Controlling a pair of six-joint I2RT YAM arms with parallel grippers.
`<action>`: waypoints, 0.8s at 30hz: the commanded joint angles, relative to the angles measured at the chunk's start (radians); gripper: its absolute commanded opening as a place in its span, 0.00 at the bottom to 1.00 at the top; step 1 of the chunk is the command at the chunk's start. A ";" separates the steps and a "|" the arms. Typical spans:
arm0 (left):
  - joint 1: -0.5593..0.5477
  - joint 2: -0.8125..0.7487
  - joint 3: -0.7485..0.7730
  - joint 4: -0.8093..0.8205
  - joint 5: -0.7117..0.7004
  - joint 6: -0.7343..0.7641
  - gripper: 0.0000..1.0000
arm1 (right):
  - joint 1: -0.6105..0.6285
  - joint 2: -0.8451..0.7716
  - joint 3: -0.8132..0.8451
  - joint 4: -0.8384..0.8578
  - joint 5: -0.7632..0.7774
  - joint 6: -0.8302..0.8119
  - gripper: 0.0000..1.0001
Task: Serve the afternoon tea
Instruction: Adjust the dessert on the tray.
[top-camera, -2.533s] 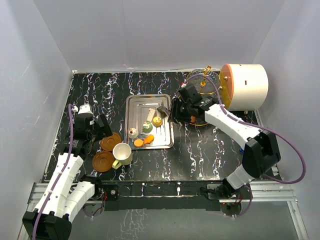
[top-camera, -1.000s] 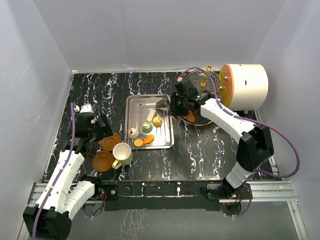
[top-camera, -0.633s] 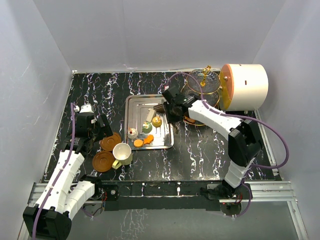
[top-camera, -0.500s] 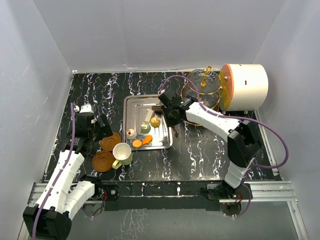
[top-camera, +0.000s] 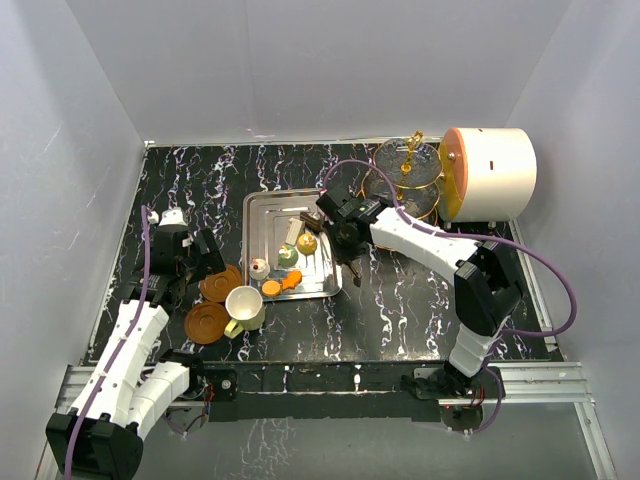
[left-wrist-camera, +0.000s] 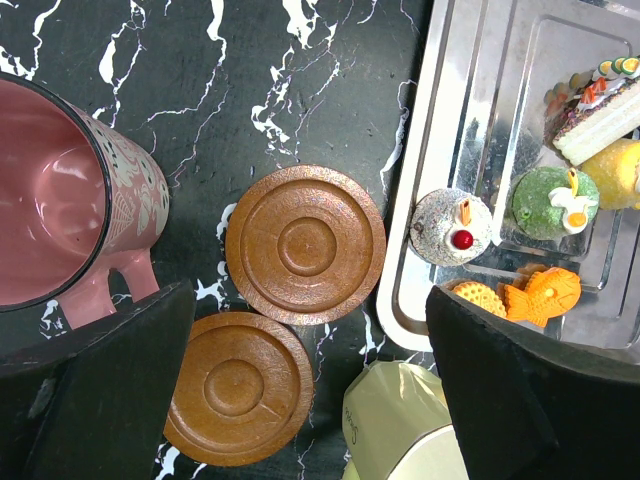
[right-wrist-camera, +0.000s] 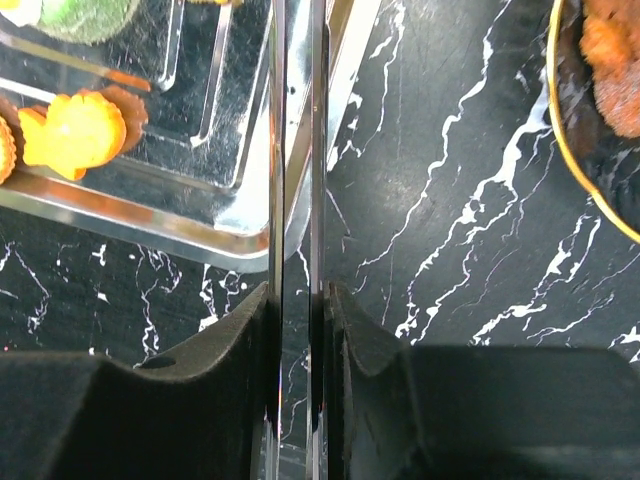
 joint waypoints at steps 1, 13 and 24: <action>-0.003 -0.006 0.010 -0.010 -0.014 0.007 0.99 | 0.003 -0.057 -0.004 -0.016 -0.046 -0.005 0.20; -0.003 -0.010 0.009 -0.011 -0.017 0.005 0.99 | 0.002 -0.106 0.055 -0.009 -0.005 0.037 0.28; -0.003 -0.019 0.008 -0.009 -0.015 0.006 0.99 | -0.011 -0.101 0.122 -0.024 0.010 0.052 0.32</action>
